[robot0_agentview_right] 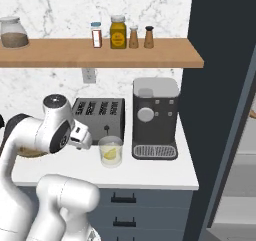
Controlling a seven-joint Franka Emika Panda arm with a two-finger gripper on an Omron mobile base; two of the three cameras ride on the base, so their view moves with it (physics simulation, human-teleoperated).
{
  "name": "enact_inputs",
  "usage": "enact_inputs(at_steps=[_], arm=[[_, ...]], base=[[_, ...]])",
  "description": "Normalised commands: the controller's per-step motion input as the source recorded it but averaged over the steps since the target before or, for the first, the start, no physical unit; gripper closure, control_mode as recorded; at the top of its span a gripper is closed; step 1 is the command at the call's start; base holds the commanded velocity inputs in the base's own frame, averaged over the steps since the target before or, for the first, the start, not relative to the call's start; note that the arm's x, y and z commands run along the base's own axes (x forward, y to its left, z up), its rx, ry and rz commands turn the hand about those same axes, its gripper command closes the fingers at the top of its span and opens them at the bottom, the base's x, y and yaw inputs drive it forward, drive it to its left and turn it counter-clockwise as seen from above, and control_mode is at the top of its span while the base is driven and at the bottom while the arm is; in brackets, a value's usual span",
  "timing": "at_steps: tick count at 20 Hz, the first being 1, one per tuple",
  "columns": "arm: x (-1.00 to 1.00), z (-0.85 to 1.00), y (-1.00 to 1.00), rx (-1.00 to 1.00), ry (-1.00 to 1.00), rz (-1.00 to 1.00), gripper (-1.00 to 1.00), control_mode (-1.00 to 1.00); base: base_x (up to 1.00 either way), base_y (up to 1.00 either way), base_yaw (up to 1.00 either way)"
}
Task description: Grab a lemon wedge from the fridge and one ice cube from the ice bowl, and put them in the glass of lemonade.
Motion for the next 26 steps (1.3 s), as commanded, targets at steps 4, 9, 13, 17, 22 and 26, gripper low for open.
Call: enact_inputs(at_steps=[4, 9, 13, 17, 22, 26], arm=[[-0.08, 0.00, 1.00, -0.02, -0.02, 0.08, -1.00, -1.00], [0.00, 0.00, 1.00, 0.00, 0.00, 0.09, -1.00, -1.00], [0.22, 0.00, 0.88, -0.01, 0.09, 0.12, -1.00, -1.00], [0.28, 0.00, 0.61, -0.07, 0.14, 0.11, -1.00, -1.00], [0.14, 0.00, 0.45, -0.03, 0.02, 0.03, -1.00, -1.00], [0.04, -0.01, 0.22, -0.01, 0.04, 0.00, -1.00, -1.00]], base=[[0.00, 0.00, 0.00], [0.00, 0.00, 0.00], [0.00, 0.00, 0.00], [0.00, 0.00, 0.00], [0.00, 0.00, 0.00], [0.00, 0.00, 0.00]])
